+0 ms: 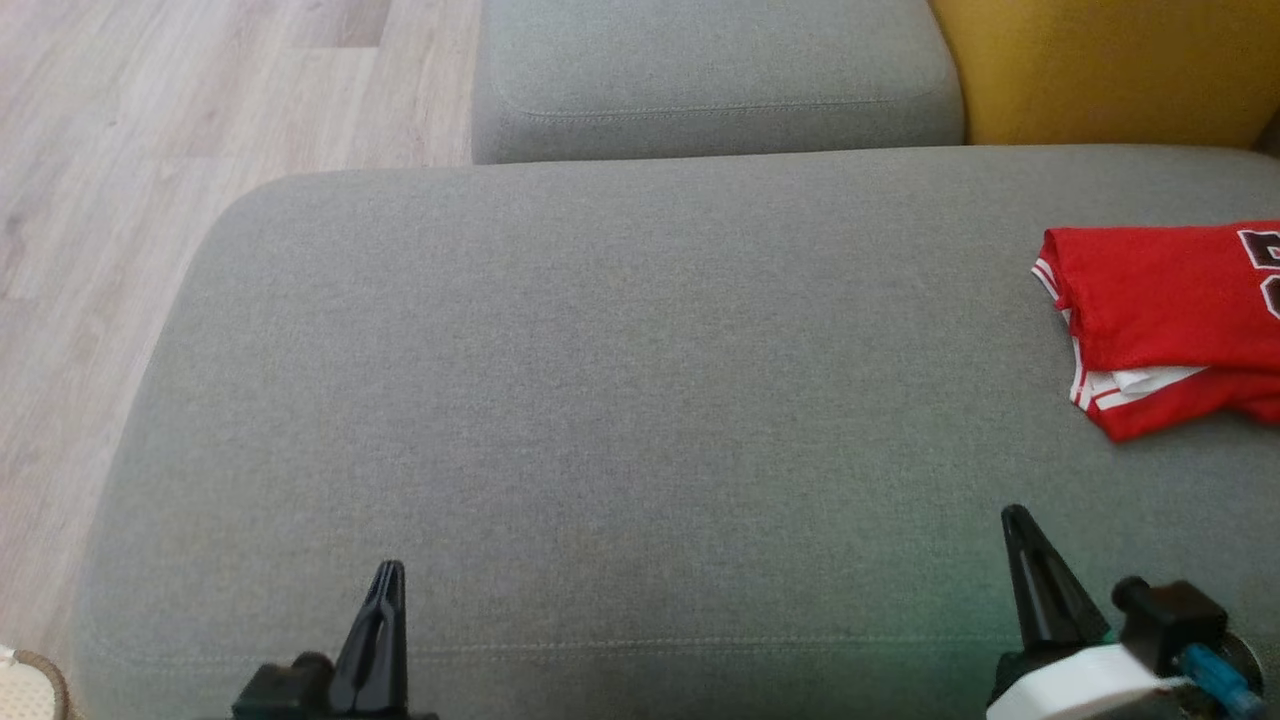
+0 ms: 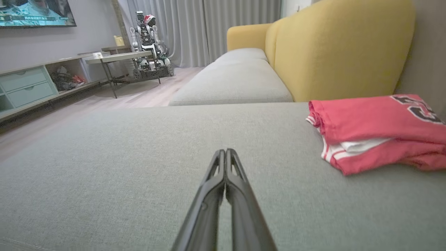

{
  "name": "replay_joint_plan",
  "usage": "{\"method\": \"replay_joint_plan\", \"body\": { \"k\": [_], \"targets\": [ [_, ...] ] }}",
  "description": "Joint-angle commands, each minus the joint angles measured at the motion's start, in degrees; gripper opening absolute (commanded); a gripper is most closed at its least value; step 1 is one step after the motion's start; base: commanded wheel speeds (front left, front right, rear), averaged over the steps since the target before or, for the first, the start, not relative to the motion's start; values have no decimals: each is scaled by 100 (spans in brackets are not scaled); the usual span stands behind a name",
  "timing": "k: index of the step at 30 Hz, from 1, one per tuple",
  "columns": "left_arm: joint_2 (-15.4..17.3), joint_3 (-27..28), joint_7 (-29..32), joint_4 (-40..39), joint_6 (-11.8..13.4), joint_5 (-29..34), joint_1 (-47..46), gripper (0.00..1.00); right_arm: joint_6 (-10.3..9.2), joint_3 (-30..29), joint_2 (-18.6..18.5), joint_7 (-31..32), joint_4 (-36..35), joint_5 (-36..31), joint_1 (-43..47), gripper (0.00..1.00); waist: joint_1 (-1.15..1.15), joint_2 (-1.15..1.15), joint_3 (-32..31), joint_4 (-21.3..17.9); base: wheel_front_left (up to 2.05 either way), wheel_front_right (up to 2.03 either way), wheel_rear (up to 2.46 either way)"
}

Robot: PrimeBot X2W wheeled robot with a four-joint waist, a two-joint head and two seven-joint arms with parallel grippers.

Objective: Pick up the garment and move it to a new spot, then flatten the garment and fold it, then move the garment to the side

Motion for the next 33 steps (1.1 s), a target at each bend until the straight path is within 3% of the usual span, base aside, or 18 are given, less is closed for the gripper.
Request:
{"method": "replay_joint_plan", "body": {
  "k": [1,33],
  "targets": [
    [13,25,32,-200,-6,-220,-162,0,0,-14,-14,39,-174,233,-183,0,0,0,9,-5,0,0,0],
    [127,311,454,225,-272,-2579,-695,0,-1,-99,-29,574,1,2447,-495,0,0,0,121,-82,0,0,0]
  ]
}}
